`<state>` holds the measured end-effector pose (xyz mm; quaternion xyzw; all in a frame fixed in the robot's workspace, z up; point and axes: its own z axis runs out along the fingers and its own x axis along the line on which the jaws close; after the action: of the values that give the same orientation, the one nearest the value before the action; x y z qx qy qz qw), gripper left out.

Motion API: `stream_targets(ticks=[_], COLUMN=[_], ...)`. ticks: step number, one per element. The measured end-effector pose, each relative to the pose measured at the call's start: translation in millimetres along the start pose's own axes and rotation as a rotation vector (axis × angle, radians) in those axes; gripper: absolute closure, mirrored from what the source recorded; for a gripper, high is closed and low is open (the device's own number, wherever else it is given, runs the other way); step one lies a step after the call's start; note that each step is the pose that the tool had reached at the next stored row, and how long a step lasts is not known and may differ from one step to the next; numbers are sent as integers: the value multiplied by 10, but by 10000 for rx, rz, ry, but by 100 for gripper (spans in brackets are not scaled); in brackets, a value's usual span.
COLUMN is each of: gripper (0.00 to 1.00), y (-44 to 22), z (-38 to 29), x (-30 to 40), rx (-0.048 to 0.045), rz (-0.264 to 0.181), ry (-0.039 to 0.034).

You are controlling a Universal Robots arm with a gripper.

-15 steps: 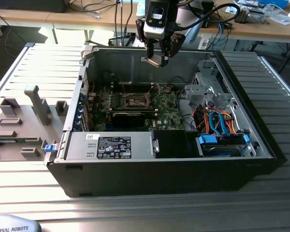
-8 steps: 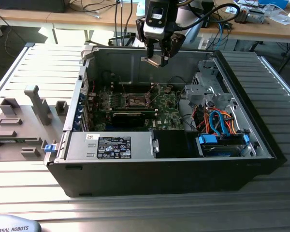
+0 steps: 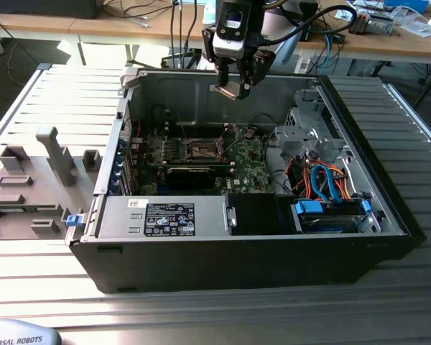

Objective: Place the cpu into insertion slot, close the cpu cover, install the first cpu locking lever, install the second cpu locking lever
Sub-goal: 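Place the cpu into insertion slot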

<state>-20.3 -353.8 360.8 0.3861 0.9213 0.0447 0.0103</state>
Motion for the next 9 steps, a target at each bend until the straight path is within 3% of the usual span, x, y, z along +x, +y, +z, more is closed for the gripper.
stream_targets(ticks=[9], gripper=[46], y=[0], z=[1], x=[0], rx=[-2], rz=[85], ry=[-8])
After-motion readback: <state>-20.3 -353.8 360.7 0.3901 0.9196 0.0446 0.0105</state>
